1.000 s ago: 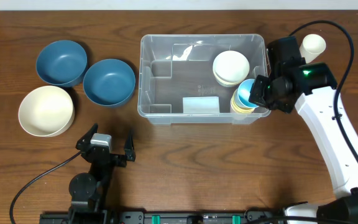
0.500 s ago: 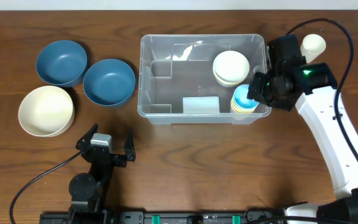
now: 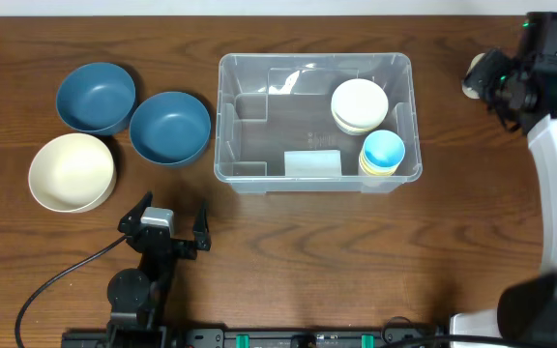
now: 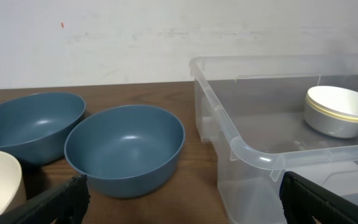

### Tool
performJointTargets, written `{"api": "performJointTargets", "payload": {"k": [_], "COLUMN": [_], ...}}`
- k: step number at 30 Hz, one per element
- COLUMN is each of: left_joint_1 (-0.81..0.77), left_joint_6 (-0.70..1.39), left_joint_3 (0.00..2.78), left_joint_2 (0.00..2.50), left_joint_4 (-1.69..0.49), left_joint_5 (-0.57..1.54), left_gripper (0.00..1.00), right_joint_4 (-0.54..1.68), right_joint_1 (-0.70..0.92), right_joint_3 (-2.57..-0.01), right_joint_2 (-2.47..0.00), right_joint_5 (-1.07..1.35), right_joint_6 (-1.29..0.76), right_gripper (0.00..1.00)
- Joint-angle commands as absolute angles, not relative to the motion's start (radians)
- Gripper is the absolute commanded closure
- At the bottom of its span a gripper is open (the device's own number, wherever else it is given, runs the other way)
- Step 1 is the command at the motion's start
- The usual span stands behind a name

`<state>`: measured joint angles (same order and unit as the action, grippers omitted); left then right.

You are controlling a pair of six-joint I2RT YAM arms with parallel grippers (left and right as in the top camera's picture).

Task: Pack container
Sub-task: 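Move the right gripper to the white cup and grasp it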

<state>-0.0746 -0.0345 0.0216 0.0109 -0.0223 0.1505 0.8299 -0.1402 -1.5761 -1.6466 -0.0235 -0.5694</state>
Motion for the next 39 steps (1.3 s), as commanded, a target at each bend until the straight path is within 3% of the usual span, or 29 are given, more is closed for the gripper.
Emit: {"api": "performJointTargets", "payload": {"k": [1, 10, 39], "left_joint_1": [-0.070, -0.070, -0.070], "left_joint_6": [-0.052, -0.052, -0.052], "left_joint_3": [0.004, 0.004, 0.004], "left_joint_2": [0.006, 0.006, 0.006], "left_joint_4": [-0.056, -0.056, -0.056], "left_joint_5": [0.165, 0.165, 0.165], "left_gripper": [0.02, 0.02, 0.02], "right_joint_4": [0.778, 0.587, 0.331], "right_joint_1": [-0.205, -0.296, -0.308], "right_joint_3": [-1.588, -1.588, -1.588], "right_joint_2": [-1.747, -1.941, -2.163], "right_joint_5": [-0.040, 0.031, -0.037], "right_joint_6": [-0.590, -0.590, -0.575], "right_gripper": [0.41, 0.42, 0.50]}}
